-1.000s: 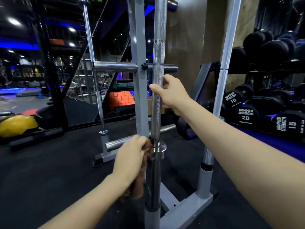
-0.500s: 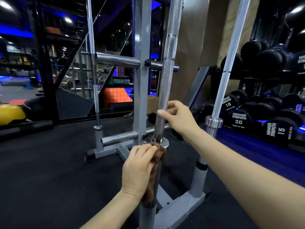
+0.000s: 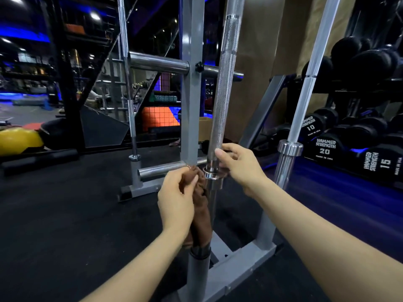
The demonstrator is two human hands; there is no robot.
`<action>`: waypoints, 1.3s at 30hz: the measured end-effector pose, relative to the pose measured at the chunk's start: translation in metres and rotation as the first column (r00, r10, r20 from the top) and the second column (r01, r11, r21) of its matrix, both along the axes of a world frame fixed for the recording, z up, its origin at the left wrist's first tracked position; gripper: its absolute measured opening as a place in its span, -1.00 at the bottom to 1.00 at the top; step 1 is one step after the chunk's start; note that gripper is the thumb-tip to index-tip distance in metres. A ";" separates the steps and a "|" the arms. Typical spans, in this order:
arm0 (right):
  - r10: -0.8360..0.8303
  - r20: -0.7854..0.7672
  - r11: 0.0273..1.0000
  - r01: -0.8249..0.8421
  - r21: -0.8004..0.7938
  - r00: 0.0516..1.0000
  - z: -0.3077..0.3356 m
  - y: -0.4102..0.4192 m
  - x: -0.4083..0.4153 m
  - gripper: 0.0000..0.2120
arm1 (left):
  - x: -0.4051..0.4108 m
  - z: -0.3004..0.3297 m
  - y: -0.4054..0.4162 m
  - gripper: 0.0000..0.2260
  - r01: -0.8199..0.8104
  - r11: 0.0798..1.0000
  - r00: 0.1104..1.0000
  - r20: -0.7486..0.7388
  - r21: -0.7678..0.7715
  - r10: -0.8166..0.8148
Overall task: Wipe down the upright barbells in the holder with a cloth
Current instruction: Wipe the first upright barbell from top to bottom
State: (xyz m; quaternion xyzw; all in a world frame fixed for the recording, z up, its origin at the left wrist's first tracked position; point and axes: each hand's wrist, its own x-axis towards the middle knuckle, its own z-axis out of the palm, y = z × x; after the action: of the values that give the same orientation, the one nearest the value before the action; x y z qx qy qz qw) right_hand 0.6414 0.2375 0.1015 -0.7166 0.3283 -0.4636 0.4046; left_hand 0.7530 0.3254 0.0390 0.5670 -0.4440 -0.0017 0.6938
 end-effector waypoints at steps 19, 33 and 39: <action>-0.057 0.090 0.993 0.047 0.110 0.994 -0.034 -0.007 -0.007 -0.62 | -0.004 -0.006 0.013 -0.87 -0.122 0.992 0.986 0.116 -0.016 0.123; -0.008 0.200 0.975 -0.037 0.221 0.980 -0.033 -0.001 -0.014 -0.68 | -0.050 -0.027 0.006 -0.83 -0.007 0.999 0.950 0.312 0.053 -0.010; 0.043 0.196 0.954 -0.098 0.284 0.980 -0.045 -0.001 -0.026 -0.68 | -0.027 -0.019 0.017 -0.89 -0.104 0.993 0.972 0.206 -0.057 0.113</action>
State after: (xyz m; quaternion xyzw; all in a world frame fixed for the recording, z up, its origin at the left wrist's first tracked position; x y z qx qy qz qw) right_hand 0.6156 0.2369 0.0565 -0.6133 0.3277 -0.4608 0.5515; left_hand 0.7265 0.3422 0.0200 0.5714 -0.4826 0.1060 0.6553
